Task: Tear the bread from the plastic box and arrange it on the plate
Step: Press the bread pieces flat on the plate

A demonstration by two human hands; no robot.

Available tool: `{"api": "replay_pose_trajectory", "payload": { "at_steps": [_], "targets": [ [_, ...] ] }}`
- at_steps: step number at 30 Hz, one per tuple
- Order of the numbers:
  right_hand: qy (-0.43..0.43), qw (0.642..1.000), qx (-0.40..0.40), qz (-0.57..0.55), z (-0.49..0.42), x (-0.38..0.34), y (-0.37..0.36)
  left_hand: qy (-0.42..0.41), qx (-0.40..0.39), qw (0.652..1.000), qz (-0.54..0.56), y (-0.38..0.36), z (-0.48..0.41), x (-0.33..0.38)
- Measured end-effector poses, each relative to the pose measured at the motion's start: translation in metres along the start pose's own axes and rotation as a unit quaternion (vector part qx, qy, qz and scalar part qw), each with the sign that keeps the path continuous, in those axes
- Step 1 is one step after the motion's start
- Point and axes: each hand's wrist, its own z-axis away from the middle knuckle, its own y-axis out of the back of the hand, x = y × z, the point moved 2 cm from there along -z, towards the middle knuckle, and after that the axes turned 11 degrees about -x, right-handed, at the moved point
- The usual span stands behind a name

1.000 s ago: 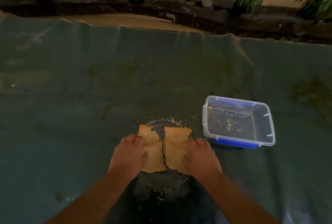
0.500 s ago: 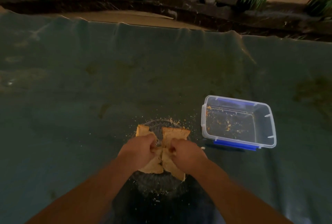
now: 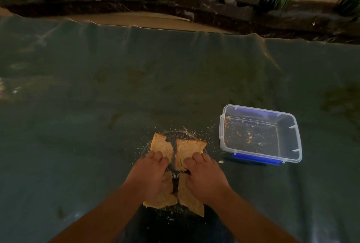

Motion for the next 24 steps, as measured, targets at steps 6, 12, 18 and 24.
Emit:
{"api": "replay_pose_trajectory", "payload": {
  "at_steps": [6, 12, 18, 24],
  "targets": [
    [-0.011, 0.999, -0.038, 0.006, -0.02, 0.009, -0.001, 0.031, 0.005, 0.999, 0.043, 0.011, -0.009, -0.001],
    [-0.012, 0.999, -0.023, 0.037, -0.019, 0.003, 0.0, 0.021, 0.022, 0.999, 0.045, 0.014, -0.006, -0.003],
    [-0.038, 0.987, -0.15, 0.041, 0.001, 0.002, -0.008, 0.01, -0.091, 0.996, 0.017, 0.0, 0.008, -0.007],
    [-0.015, 0.987, -0.149, 0.065, -0.002, -0.002, -0.008, 0.041, -0.095, 0.994, -0.016, -0.002, 0.005, -0.001]
  ]
}}
